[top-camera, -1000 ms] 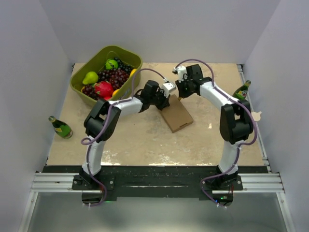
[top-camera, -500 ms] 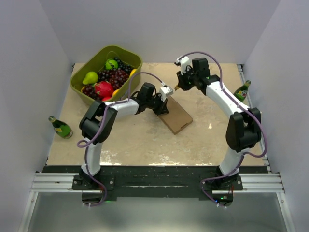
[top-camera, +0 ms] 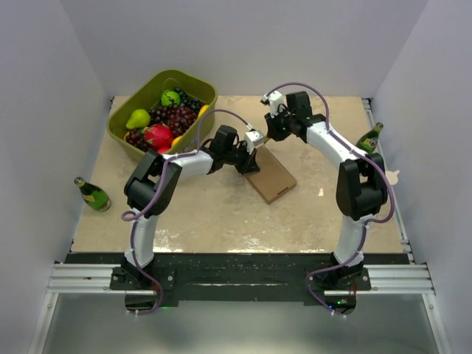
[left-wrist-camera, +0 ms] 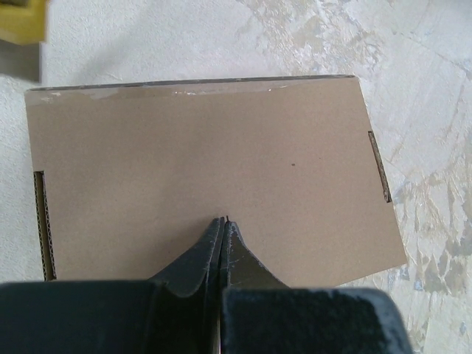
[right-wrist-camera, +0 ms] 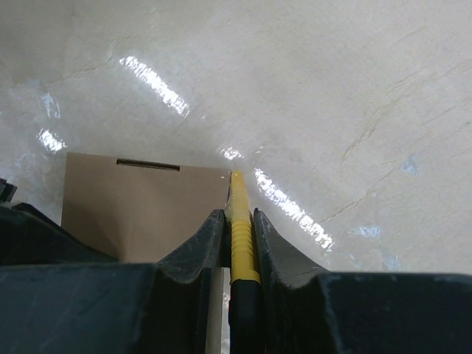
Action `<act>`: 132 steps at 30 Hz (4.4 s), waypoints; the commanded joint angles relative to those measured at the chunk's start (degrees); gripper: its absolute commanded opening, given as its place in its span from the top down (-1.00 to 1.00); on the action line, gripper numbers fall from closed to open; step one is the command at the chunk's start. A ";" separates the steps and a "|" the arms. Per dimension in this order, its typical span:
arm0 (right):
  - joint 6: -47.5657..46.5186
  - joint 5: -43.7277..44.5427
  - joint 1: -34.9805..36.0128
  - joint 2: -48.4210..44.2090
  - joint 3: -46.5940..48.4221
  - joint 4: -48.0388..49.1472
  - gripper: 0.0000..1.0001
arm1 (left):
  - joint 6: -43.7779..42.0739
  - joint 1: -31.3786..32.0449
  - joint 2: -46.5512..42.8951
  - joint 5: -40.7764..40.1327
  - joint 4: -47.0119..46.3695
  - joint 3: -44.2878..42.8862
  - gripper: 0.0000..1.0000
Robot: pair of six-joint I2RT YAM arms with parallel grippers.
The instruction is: Unpack the express box
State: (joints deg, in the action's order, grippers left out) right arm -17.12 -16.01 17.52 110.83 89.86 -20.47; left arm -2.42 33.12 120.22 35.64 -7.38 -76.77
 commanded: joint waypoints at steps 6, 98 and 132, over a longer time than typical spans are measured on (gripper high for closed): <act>-0.10 1.77 0.24 -0.35 3.56 0.87 1.00 | -0.66 -0.17 3.09 -1.36 2.54 -1.10 1.00; 5.61 6.87 3.40 -8.61 -13.83 -0.80 1.00 | -0.22 0.27 3.79 -3.21 2.98 -1.10 1.00; 4.82 9.15 3.22 -6.15 -3.03 1.66 1.00 | -1.80 1.15 2.73 -3.65 3.51 -0.04 1.00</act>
State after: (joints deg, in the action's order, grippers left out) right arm -12.47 -8.29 20.62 103.72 83.59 -21.65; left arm -2.63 33.54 121.08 34.87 -7.53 -77.80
